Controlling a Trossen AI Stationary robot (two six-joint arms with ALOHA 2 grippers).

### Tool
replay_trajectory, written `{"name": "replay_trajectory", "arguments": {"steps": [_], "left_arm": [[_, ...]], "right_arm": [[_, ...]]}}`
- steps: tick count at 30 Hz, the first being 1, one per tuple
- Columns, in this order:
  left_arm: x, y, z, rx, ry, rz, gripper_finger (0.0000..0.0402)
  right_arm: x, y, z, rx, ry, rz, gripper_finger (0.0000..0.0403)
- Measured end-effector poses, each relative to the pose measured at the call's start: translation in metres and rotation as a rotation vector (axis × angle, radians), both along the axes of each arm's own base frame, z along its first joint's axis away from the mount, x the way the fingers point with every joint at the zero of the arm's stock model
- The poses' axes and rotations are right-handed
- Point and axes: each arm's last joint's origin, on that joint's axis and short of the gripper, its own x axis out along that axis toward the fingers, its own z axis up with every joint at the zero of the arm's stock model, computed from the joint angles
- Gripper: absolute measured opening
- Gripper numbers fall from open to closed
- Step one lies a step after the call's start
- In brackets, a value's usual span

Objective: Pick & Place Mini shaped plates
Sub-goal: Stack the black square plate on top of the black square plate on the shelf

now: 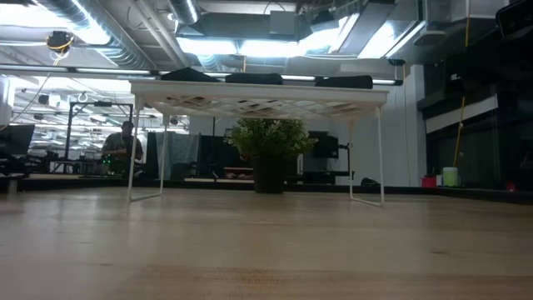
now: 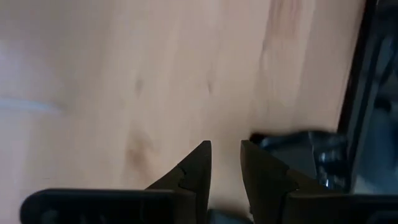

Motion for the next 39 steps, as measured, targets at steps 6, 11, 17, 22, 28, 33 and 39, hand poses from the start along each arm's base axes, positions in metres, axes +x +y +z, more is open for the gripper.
{"name": "replay_trajectory", "arguments": {"steps": [6, 11, 17, 22, 28, 33, 39], "left_arm": [[-0.003, -0.017, -0.027, -0.109, 0.213, 0.03, 0.0081], [-0.013, -0.033, -0.041, -0.195, 0.38, -0.006, 0.0081], [-0.03, -0.046, -0.042, -0.21, 0.41, -0.009, 0.0081], [-0.046, -0.054, -0.057, -0.168, 0.436, -0.029, 0.0081], [-0.066, -0.053, -0.082, -0.107, 0.469, -0.021, 0.0081], [-0.068, -0.056, -0.096, -0.105, 0.378, -0.074, 0.0081], [-0.072, -0.051, -0.105, -0.062, 0.369, -0.078, 0.0081]], "right_arm": [[0.0, 0.0, 0.0, 0.0, 0.0, 0.0, 0.0124], [0.0, 0.0, 0.0, 0.0, 0.0, 0.0, 0.0124], [0.0, 0.0, 0.0, 0.0, 0.0, 0.0, 0.0124], [0.0, 0.0, 0.0, 0.0, 0.0, 0.0, 0.0124], [0.0, 0.0, 0.0, 0.0, 0.0, 0.0, 0.0124], [0.0, 0.0, 0.0, 0.0, 0.0, 0.0, 0.0124], [0.0, 0.0, 0.0, 0.0, 0.0, 0.0, 0.0124]]}}
